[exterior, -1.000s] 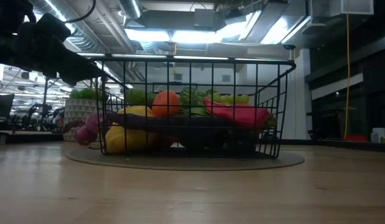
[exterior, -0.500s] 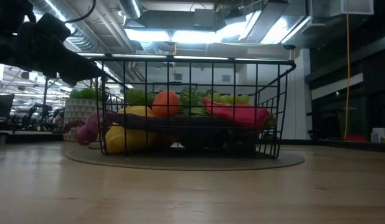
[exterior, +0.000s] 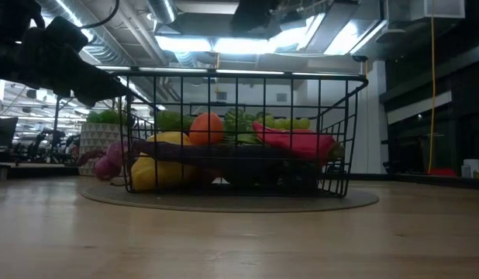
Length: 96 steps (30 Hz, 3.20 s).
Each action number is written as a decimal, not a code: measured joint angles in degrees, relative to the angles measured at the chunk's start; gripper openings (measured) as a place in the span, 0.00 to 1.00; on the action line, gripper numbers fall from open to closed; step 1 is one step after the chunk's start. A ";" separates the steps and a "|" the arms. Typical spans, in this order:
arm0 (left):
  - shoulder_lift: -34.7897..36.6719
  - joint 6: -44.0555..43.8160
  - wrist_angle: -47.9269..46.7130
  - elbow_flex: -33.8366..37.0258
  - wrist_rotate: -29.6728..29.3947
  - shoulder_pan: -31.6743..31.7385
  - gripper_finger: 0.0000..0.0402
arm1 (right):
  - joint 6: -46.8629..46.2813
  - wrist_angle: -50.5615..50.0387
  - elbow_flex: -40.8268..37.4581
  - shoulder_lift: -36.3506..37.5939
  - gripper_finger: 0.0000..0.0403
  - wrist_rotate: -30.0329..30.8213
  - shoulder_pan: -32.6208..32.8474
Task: Build produce basket
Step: Put the purple garlic into the black wire basket
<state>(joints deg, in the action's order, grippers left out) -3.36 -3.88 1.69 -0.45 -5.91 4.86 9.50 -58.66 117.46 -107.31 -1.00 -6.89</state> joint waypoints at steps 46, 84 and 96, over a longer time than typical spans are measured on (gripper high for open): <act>-0.02 0.00 0.04 0.02 0.00 0.00 0.53 | -5.54 -21.82 5.08 10.37 0.46 0.93 -18.19; 0.00 0.00 0.05 0.02 0.00 0.00 0.53 | -13.96 69.01 -100.19 81.44 0.46 4.03 2.33; -0.01 0.00 0.04 0.02 0.02 0.00 0.53 | -9.53 68.57 -106.75 93.23 0.46 4.42 2.33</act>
<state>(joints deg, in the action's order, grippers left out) -3.37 -3.88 1.74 -0.43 -5.89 4.86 -0.04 9.91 10.70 -14.08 3.42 -4.56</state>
